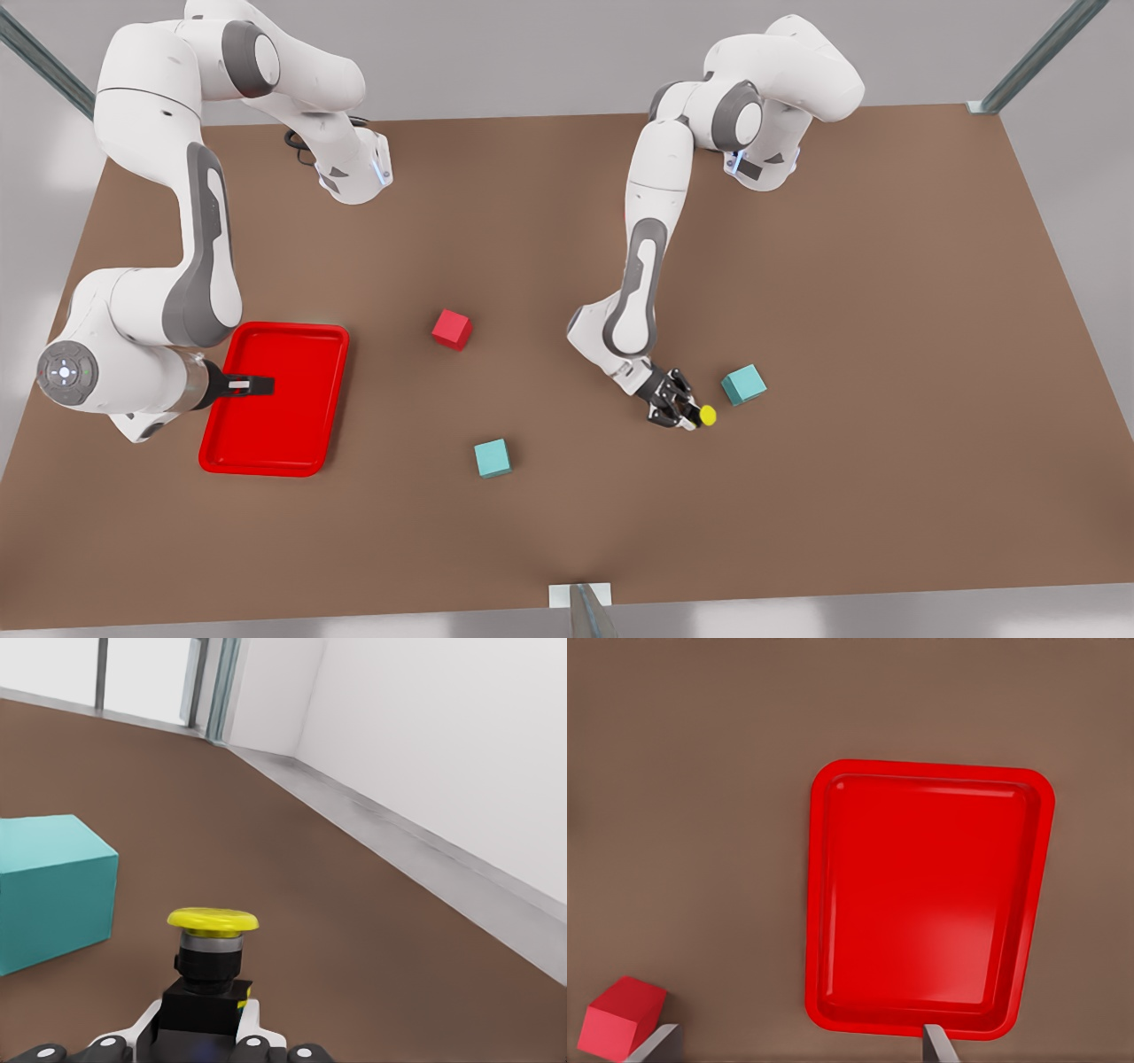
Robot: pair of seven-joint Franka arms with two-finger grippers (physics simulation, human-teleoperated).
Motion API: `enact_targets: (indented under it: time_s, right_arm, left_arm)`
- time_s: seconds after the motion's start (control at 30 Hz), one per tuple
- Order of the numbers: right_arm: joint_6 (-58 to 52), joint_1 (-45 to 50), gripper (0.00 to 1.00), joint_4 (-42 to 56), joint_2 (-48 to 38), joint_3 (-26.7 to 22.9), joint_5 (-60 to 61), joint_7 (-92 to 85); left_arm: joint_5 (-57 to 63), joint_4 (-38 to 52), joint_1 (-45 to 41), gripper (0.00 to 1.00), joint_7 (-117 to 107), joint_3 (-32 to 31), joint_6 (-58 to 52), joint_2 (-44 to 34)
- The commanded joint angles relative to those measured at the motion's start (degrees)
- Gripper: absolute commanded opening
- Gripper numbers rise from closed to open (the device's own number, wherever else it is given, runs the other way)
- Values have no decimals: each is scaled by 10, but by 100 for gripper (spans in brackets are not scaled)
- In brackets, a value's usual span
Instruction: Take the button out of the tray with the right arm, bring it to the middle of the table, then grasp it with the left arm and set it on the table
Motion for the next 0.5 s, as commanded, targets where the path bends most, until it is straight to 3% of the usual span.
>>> enact_targets:
  time_s: [0.0,0.1,0.2,0.47]
  right_arm:
    - [3,0,100,-1,0,0,0,1]
    - [3,0,100,-1,0,0,0,1]
    - [3,0,100,-1,3,0,0,0]
    - [0,1,100,4,2,2,0,1]
  left_arm:
    - [1,0,-1,54,-39,0,-1,0]
    - [5,0,-5,58,-37,0,-5,4]
    - [9,0,-7,78,-33,1,-5,6]
    - [13,-8,-21,92,-19,1,-7,0]
